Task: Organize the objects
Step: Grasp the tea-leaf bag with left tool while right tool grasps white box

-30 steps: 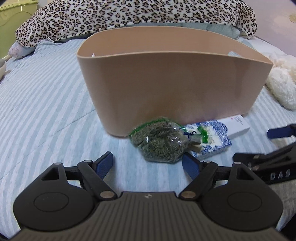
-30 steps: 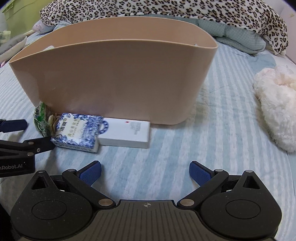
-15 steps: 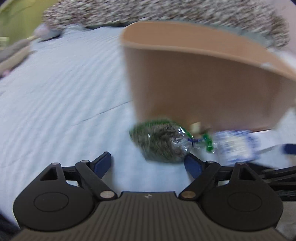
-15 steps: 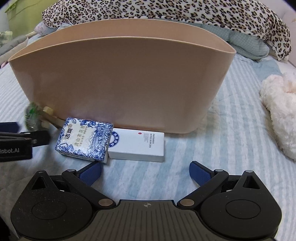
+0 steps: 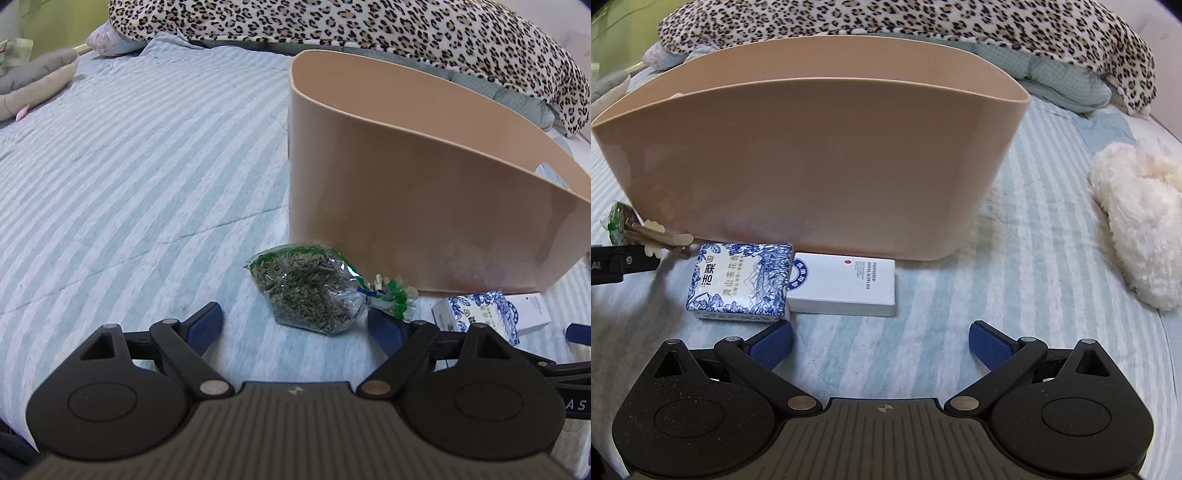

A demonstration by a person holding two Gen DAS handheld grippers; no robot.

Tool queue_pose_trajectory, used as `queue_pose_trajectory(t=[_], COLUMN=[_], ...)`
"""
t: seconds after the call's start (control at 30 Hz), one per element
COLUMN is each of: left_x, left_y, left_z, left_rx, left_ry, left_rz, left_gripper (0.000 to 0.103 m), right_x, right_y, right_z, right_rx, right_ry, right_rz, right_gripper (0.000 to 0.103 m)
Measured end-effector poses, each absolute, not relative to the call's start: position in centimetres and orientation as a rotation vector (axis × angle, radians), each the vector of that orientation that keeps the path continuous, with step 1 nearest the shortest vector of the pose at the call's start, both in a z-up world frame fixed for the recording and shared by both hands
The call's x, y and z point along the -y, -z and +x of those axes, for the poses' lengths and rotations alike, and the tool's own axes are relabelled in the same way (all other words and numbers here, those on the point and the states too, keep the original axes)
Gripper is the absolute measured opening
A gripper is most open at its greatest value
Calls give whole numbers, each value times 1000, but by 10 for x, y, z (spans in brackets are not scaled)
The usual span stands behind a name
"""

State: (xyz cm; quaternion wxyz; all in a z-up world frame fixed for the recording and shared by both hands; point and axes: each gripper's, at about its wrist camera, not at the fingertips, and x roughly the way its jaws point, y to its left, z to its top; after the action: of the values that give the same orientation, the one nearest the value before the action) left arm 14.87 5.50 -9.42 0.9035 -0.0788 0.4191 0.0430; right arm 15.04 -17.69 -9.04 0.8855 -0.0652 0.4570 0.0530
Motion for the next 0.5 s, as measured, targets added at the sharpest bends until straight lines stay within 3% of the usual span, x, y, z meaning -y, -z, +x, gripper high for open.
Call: queue_pose_trajectory(t=[0.43,0.5], left_x=[-43,-45], left_y=[88,88], left_z=[153,151], left_rx=[-778,-780], left_ry=[-67,-79], left_rz=[-68,-70], left_gripper=[86,76], right_x=[170,173], right_y=[91,91], right_z=[161,162], right_rx=[-923,-932], right_ry=[-161,-143], right_rz=[-148,-143], right_gripper=[103,102])
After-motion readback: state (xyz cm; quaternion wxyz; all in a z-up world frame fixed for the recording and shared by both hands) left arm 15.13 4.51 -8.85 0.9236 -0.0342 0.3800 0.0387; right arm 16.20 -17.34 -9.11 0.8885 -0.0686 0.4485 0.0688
